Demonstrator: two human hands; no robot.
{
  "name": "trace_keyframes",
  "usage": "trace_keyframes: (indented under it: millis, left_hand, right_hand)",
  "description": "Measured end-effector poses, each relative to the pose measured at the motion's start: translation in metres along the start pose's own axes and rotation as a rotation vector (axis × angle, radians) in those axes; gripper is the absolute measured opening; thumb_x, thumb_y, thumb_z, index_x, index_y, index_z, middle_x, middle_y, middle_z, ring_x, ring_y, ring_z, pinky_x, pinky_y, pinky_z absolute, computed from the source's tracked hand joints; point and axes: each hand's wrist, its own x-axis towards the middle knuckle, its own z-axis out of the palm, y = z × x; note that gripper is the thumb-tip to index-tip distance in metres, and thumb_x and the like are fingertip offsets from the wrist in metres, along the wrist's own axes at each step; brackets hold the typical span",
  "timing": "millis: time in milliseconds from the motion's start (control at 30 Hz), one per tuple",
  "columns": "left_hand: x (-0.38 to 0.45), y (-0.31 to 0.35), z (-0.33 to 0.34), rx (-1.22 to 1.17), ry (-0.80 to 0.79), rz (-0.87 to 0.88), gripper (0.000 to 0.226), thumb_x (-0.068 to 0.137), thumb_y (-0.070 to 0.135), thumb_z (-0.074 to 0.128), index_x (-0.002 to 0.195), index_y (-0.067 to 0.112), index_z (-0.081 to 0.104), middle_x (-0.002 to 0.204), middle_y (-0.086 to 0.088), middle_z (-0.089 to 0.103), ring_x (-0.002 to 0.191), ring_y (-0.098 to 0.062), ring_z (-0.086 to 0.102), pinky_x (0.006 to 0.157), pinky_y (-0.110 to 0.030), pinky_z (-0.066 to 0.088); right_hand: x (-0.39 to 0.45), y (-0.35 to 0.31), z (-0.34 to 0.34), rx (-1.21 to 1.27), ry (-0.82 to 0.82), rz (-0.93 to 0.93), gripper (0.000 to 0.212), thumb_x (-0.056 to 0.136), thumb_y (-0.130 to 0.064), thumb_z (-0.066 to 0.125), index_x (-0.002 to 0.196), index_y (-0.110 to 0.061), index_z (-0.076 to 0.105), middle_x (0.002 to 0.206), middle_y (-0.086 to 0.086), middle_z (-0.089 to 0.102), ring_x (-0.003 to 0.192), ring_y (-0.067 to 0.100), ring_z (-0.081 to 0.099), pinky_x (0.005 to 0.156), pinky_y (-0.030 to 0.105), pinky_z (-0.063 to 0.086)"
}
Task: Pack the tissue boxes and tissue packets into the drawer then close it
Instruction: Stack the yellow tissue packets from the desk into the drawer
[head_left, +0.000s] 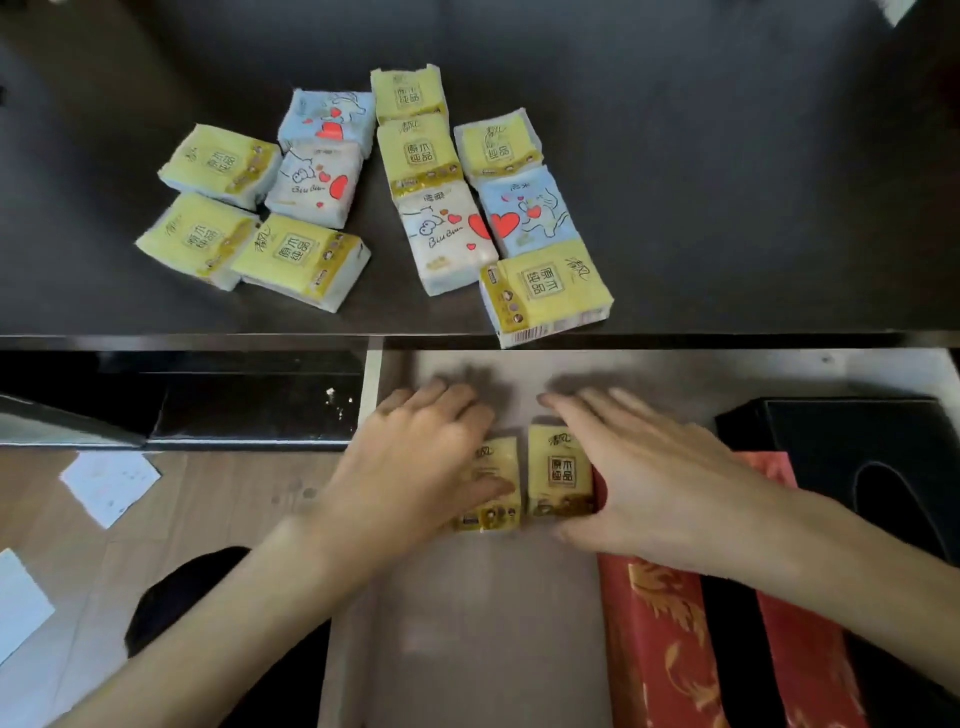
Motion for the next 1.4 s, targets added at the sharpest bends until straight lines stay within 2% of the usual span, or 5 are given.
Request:
trace_keyframes:
  millis: [133,267,433,600,1400]
  left_hand:
    - [-0.019,0.012,0.003,0.134,-0.233,-0.009,0.098,0.049,0.089,0.043,0.123,0.026,0.057,0.12,0.005,0.061,0.111,-0.019,0.059,0.09,-0.036,0.045]
    - [-0.023,0.031,0.012,0.095,-0.24,-0.059,0.077,0.066,0.067,0.071,0.126,0.023,0.051,0.123,0.004,0.054,0.116,-0.022,0.055,0.076,-0.035,0.037]
    - [-0.026,0.023,0.014,0.039,-0.178,-0.128,0.076,0.066,0.065,0.075,0.126,0.024,0.053,0.117,0.002,0.055,0.113,-0.024,0.055,0.077,-0.035,0.041]
    - [-0.025,0.027,0.009,0.049,-0.192,-0.141,0.08,0.068,0.067,0.074,0.129,0.02,0.054,0.119,-0.001,0.055,0.114,-0.025,0.053,0.087,-0.04,0.047]
    - [0.028,-0.012,0.01,0.143,-0.238,0.054,0.08,0.064,0.069,0.075,0.127,0.024,0.054,0.119,0.004,0.054,0.11,-0.022,0.056,0.072,-0.033,0.032]
  right_hand:
    - [0.006,-0.005,0.007,-0.26,0.007,-0.055,0.094,0.062,-0.068,0.067,0.141,-0.025,0.039,0.135,-0.007,0.051,0.127,0.02,0.05,0.081,0.039,0.047]
    - [0.007,-0.02,0.012,-0.387,0.083,-0.05,0.051,0.059,-0.053,0.074,0.092,-0.025,0.046,0.087,-0.011,0.044,0.084,0.021,0.046,0.051,0.031,0.021]
    - [0.006,-0.021,0.015,-0.213,0.161,0.032,0.055,0.058,-0.041,0.081,0.109,-0.028,0.065,0.107,-0.005,0.064,0.099,0.024,0.062,0.07,0.035,0.04]
    - [0.002,-0.023,0.017,-0.122,0.238,0.025,0.072,0.064,-0.033,0.082,0.133,-0.037,0.061,0.13,-0.008,0.063,0.121,0.021,0.058,0.078,0.033,0.036]
    - [0.043,-0.007,0.013,-0.125,0.179,-0.015,0.066,0.07,-0.035,0.081,0.129,-0.041,0.053,0.118,-0.014,0.06,0.106,0.015,0.057,0.075,0.033,0.042]
